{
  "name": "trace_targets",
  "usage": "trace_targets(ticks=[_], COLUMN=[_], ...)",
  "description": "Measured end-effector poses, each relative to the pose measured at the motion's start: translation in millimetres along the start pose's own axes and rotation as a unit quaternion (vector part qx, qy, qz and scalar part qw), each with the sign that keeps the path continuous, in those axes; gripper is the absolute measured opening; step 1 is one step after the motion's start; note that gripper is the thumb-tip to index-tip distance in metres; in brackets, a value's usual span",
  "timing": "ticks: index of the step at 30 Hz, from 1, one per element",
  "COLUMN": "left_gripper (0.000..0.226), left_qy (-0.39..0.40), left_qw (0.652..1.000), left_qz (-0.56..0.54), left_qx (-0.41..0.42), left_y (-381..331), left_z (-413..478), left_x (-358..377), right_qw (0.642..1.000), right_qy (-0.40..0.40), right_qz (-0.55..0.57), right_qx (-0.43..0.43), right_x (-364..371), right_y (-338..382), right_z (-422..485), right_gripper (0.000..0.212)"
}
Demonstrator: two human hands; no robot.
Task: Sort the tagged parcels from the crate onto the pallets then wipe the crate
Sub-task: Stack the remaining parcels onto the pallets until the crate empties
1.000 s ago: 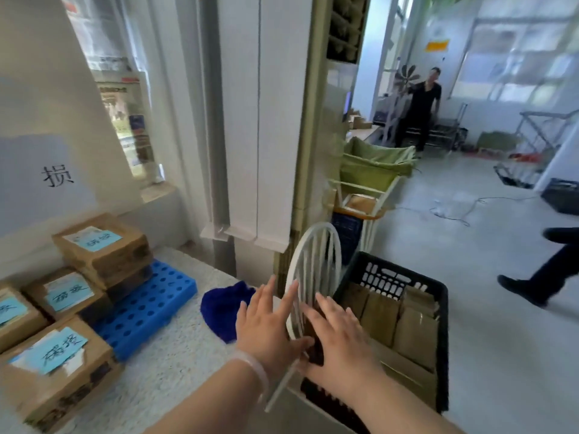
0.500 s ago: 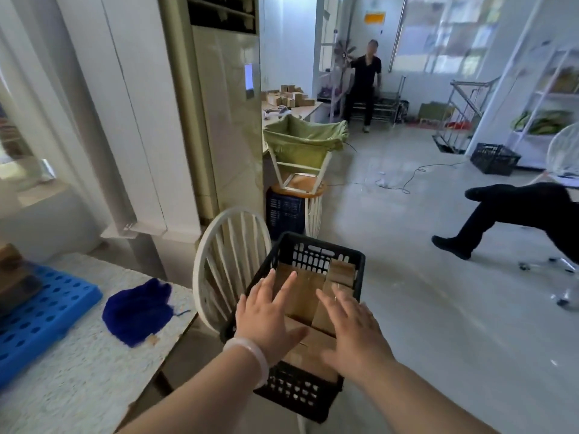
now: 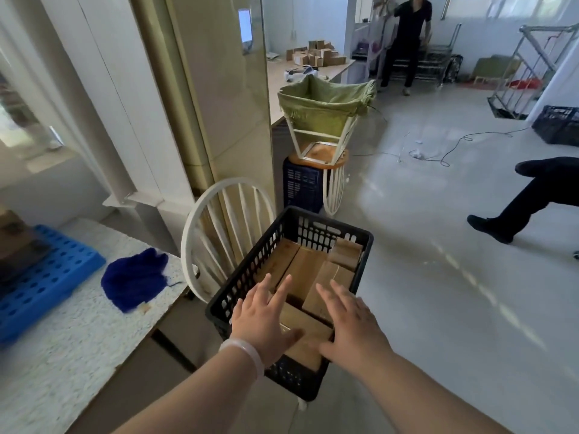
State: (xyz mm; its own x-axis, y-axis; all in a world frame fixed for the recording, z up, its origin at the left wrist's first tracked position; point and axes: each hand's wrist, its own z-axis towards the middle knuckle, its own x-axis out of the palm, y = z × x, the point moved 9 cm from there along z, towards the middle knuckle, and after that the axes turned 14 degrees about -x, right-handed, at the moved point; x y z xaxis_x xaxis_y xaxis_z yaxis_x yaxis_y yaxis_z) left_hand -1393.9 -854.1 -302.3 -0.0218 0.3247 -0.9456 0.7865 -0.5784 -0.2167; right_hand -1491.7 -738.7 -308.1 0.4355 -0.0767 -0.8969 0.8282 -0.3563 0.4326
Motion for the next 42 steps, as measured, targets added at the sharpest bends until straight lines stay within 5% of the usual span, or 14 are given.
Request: trace_targets(ticks=[31,42], left_gripper=[0.091,0.091], left_qy=[0.302,0.358], left_qw=[0.951,0.933], left_qz=[0.049,-0.022], left_qx=[0.048,0.041], left_y=[66.3,79.3], left_z=[148.6,163.2], left_x=[163.2,166.1], right_qw=[0.941,0.859], right_qy=[0.065,-0.021], right_qz=[0.137,0.267], right_qx=[0.302,0.436], right_x=[154.9,167.1], right_y=[-46.9,-68.6], right_z=[59.7,66.2], right_gripper=[0.090,0.098])
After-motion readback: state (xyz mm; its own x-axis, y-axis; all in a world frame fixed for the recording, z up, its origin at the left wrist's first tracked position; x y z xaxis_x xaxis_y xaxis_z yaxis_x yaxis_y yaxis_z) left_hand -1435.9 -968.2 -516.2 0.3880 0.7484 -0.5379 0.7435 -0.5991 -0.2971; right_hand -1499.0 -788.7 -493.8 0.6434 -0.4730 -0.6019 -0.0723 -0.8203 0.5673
